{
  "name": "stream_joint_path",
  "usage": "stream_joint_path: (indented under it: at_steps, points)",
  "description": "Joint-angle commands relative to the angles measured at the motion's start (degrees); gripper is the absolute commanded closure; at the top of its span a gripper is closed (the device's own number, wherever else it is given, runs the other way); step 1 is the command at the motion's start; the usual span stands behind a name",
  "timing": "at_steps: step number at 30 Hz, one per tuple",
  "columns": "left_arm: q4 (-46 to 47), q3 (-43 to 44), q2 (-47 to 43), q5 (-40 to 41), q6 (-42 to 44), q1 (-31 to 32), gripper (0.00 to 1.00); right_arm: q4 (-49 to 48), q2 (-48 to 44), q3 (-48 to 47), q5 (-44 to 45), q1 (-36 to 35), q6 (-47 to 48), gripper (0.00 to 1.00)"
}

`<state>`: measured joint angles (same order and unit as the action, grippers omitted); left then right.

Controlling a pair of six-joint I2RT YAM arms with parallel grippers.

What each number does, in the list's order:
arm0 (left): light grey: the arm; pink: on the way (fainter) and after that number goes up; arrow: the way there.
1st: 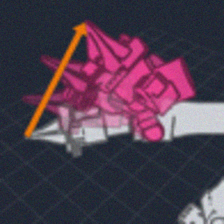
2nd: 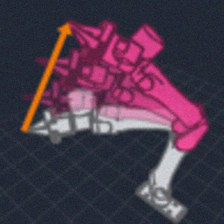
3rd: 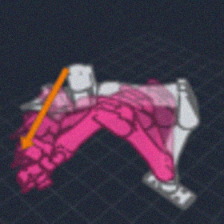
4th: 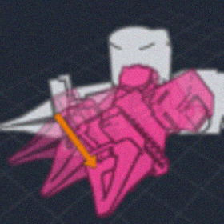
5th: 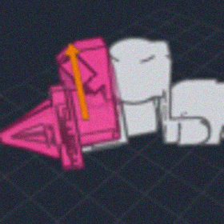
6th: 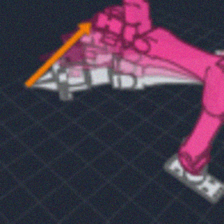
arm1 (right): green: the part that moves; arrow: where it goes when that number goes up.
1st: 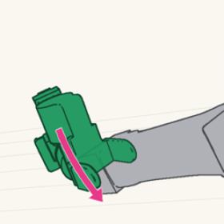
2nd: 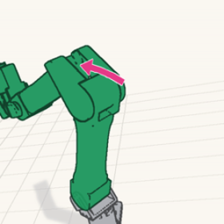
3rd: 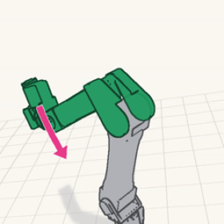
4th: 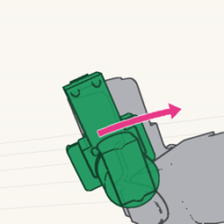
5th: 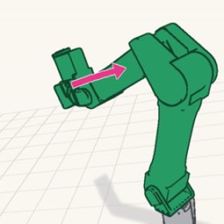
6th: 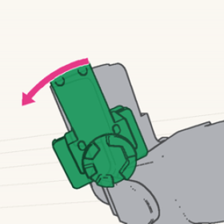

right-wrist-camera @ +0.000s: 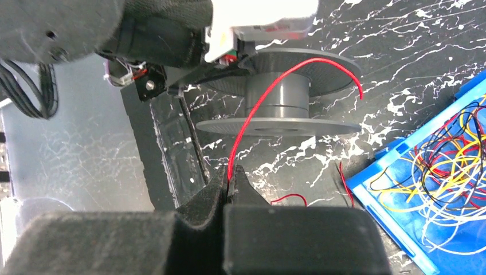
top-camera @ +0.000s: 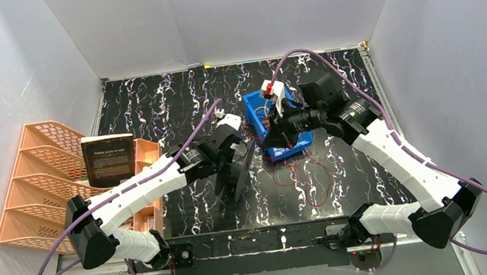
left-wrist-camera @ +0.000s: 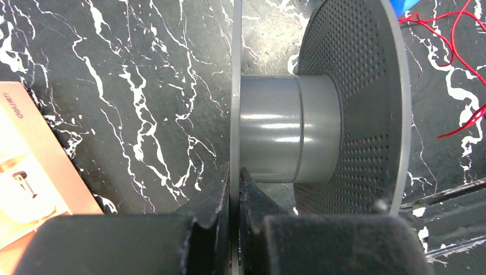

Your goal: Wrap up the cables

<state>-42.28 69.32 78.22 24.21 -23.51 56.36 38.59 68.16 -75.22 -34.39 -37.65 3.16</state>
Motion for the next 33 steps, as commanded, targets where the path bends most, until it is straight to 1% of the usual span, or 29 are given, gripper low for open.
stream_joint_path:
  at_steps: [1,4,10,14,15,18,22,29,33]
  points:
    - [2.8,-2.5,-4.0,-3.1,-2.1,-0.7,1.00,5.1,1.6,-4.9,-1.1,-0.8,6.3,1.00]
    - [3.8,-3.8,-4.4,-4.3,-2.2,-0.9,1.00,6.7,2.4,-5.2,-3.1,-1.2,7.3,1.00]
    - [5.4,-4.9,-5.7,-5.9,-1.7,-1.0,1.00,6.6,2.8,-3.7,-7.2,-1.3,7.1,1.00]
    - [6.4,-5.5,-6.7,-6.0,-0.8,-1.0,0.88,4.5,3.1,-3.0,-7.8,-1.2,2.8,1.00]
    - [6.6,-5.7,-7.0,-6.1,-0.3,-0.9,0.83,2.5,2.8,-2.5,-8.3,-1.2,-0.6,1.00]
    - [6.6,-5.6,-7.4,-6.3,0.0,-1.0,0.77,0.7,2.2,-2.2,-8.8,-1.2,-4.2,1.00]
    - [6.9,-5.3,-8.2,-6.4,0.5,-1.0,0.64,-1.7,1.2,-1.5,-9.4,-1.2,-9.5,1.00]
    - [6.9,-4.8,-9.2,-5.1,1.4,-1.0,0.54,-6.2,-1.2,1.5,-9.0,-1.3,-17.2,1.00]
    - [6.7,-4.4,-9.7,-4.8,2.0,-1.0,0.50,-6.0,-2.7,2.0,-4.5,-1.3,-19.3,1.00]
